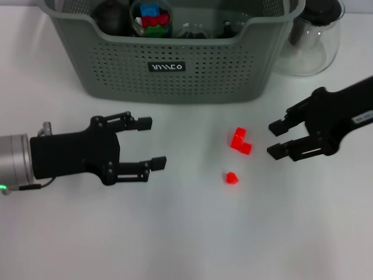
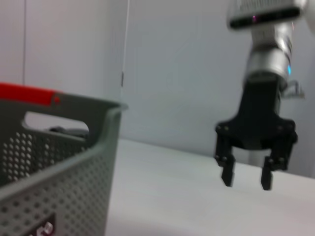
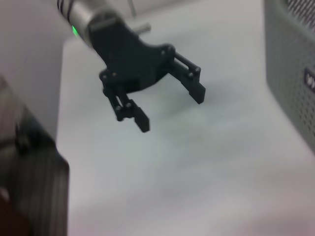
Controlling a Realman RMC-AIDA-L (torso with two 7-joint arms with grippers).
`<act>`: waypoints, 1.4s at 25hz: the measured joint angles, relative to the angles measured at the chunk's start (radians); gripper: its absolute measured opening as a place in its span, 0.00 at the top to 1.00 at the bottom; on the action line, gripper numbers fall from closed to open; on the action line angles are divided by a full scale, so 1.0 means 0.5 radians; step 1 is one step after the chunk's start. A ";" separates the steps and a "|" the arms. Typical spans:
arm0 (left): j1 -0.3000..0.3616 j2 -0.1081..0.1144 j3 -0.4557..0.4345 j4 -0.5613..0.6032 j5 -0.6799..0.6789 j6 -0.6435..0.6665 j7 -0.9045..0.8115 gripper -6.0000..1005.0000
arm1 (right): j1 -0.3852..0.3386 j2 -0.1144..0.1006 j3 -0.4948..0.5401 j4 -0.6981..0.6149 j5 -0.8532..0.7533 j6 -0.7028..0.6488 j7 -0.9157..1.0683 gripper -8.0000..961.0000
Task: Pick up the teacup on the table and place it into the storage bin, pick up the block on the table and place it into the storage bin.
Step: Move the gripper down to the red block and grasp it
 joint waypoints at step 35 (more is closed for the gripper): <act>-0.012 0.004 -0.091 -0.160 0.120 -0.154 0.081 0.18 | 0.259 0.023 -1.412 0.507 -0.018 1.001 0.237 0.49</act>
